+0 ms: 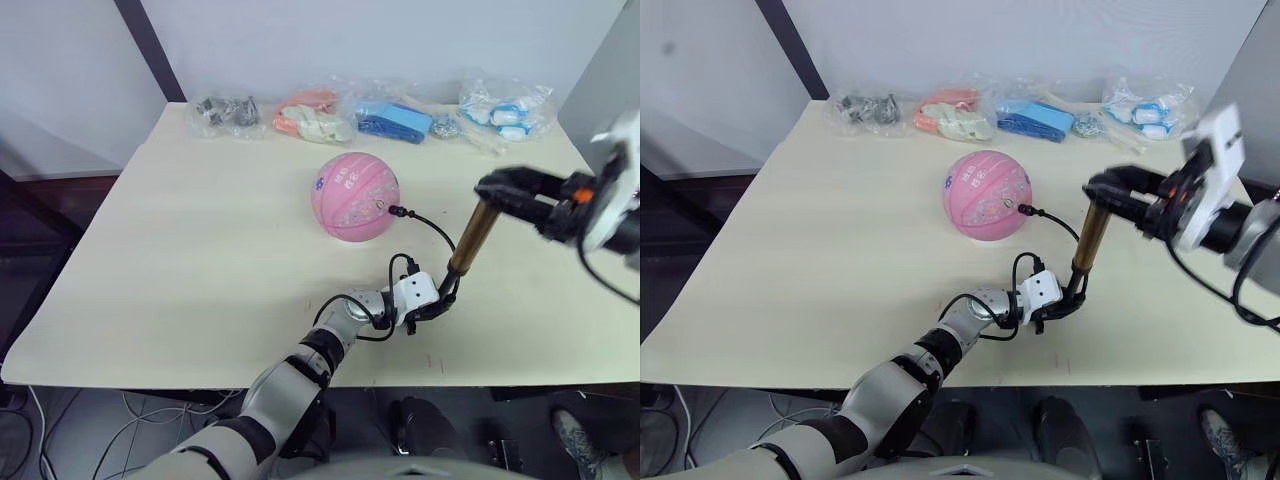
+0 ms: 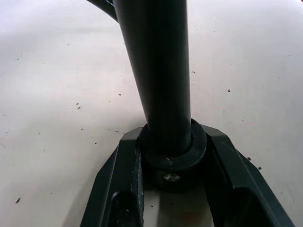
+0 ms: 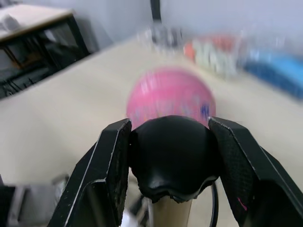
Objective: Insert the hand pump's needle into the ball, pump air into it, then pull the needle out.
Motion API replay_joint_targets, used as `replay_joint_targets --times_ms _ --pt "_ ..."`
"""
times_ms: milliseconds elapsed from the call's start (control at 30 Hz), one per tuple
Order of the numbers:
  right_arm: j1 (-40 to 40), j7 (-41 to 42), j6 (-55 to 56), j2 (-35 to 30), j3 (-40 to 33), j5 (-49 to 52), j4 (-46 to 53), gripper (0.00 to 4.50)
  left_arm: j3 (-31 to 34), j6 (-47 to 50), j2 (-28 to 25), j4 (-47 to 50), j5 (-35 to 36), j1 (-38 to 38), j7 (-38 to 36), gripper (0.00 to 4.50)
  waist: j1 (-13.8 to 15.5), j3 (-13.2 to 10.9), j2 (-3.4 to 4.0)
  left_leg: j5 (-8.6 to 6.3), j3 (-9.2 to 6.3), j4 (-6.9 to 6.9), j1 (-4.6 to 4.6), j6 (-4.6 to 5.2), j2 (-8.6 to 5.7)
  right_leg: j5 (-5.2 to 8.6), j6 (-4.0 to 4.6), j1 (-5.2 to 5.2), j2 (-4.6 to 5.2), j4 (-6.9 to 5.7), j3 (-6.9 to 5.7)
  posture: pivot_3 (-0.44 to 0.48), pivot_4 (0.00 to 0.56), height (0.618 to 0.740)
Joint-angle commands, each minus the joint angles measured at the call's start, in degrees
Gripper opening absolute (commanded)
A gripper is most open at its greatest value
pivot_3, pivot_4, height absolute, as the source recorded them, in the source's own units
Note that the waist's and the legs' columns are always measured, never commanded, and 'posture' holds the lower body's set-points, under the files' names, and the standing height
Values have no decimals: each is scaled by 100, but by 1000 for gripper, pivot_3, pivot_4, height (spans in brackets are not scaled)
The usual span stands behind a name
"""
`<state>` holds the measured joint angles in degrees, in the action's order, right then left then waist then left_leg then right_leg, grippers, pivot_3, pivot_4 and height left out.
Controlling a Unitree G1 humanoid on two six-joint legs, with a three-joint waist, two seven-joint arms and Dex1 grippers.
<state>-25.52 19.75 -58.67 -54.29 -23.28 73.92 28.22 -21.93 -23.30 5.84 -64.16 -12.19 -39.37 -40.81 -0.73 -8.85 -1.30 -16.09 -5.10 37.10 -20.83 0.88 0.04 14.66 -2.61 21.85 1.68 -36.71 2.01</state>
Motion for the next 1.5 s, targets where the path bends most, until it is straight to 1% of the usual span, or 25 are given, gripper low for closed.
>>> replay_joint_targets --times_ms 33,167,267,333,433,533,633,700,767,833,900,967,1000,1033,1100,1200,1300,1367,1433,1500 --pt "-521 -145 81 -429 -520 217 -207 2062 -190 306 -223 -544 -343 311 -23 1142 0 -5 -3 0 -1 1 -1 0 1 0 0 0 1 0 -2 0 150 740" --pt "-983 -109 21 -816 -510 395 -531 2062 -196 300 -224 -548 -347 309 -34 1142 0 -14 -2 0 3 3 -17 0 3 -7 8 12 15 1 -2 0 150 740" --pt "-1093 -103 -1 -867 -480 458 -581 2062 -198 303 -213 -554 -351 303 -22 1142 4 -16 3 0 7 9 -42 0 2 -15 12 35 18 0 1 0 150 740" --pt "-1054 -135 6 -816 -462 475 -542 2062 -197 301 -207 -557 -350 305 -17 1142 10 -15 5 1 5 26 -91 1 1 -23 7 80 18 -8 2 0 150 740" --pt "-683 -140 77 -599 -425 292 -382 2062 -201 302 -199 -553 -353 310 -13 1142 11 -15 5 2 6 30 -99 1 -2 -30 -2 89 21 -8 10 0 150 740" --pt "-64 -157 210 -238 -396 -4 -196 2062 -197 304 -200 -553 -349 304 -6 1142 11 -9 -6 1 8 30 -94 1 -5 -31 -4 85 22 -7 15 0 150 740" --pt "471 -103 364 -35 -320 -284 25 2062 -200 300 -213 -544 -349 311 -9 1142 2 -6 -4 1 12 30 -89 1 -5 -31 -5 79 21 -8 17 0 150 740" --pt "1115 -37 537 187 -70 -660 203 2062 -199 300 -234 -542 -350 310 -17 1142 4 21 -32 1 10 30 -85 1 -8 -30 -5 75 12 -8 15 0 150 740" --pt "1635 1 745 473 273 -1006 336 2062 -199 302 -246 -541 -352 308 -21 1142 -2 40 -37 1 5 30 -81 1 -7 -30 -4 71 2 -9 14 0 150 740" --pt "1948 -4 922 736 596 -1284 383 2062 -199 303 -249 -541 -353 306 -21 1142 -9 65 -48 1 7 30 -78 1 -6 -30 -4 67 0 -10 16 0 150 740" --pt "2307 123 1125 890 1067 -1779 369 2062 -201 306 -247 -534 -354 307 -20 1142 -13 80 -52 1 8 29 -65 1 -1 -26 -11 59 -10 -9 18 0 150 740" --pt "2508 194 1276 1108 1351 -2012 320 2062 -198 309 -245 -531 -353 307 -21 1142 -17 82 -62 1 7 27 -29 0 4 -17 -22 28 -19 -6 18 0 150 740" --pt "2608 240 1358 1228 1581 -2176 261 2062 -197 309 -242 -534 -355 304 -20 1142 -20 89 -69 -1 8 16 9 0 9 -12 -21 -7 -22 0 18 0 150 740" --pt "2716 306 1445 1314 1886 -2434 173 2062 -195 310 -240 -537 -356 300 -17 1142 -25 99 -78 -1 7 7 19 0 11 -5 -14 -23 -23 2 16 0 150 740" --pt "2895 444 1604 1479 2378 -2886 -29 2062 -191 312 -238 -540 -355 293 -13 1142 -30 125 -92 -1 2 -2 26 -1 26 1 -3 -30 -38 1 11 0 150 740" --pt "3126 619 1809 1663 2761 -3387 -382 2062 -187 316 -242 -535 -351 287 -12 1142 -28 165 -102 -1 -7 -7 50 -1 37 6 6 -33 -56 -1 6 0 150 740" --pt "3207 707 1927 1792 2796 -3625 -506 2062 -174 316 -263 -537 -347 285 -14 1142 -30 202 -123 -2 -5 -33 78 -1 38 12 17 -49 -57 -1 9 0 150 740" --pt "3186 746 1937 1845 2705 -3652 -474 2062 -169 310 -276 -546 -347 284 -14 1142 -33 211 -137 -3 -7 -70 115 -3 47 31 44 -94 -63 0 3 0 150 740" --pt "3092 762 1897 1819 2512 -3601 -388 2062 -167 305 -285 -551 -353 292 -15 1142 -32 211 -135 -3 -14 -70 116 -3 49 32 46 -97 -63 1 -5 0 150 740" --pt "2880 745 1804 1698 2162 -3436 -234 2062 -171 304 -284 -552 -358 303 -16 1142 -29 205 -127 -3 -21 -71 115 -4 50 34 49 -98 -63 1 -13 0 150 740"
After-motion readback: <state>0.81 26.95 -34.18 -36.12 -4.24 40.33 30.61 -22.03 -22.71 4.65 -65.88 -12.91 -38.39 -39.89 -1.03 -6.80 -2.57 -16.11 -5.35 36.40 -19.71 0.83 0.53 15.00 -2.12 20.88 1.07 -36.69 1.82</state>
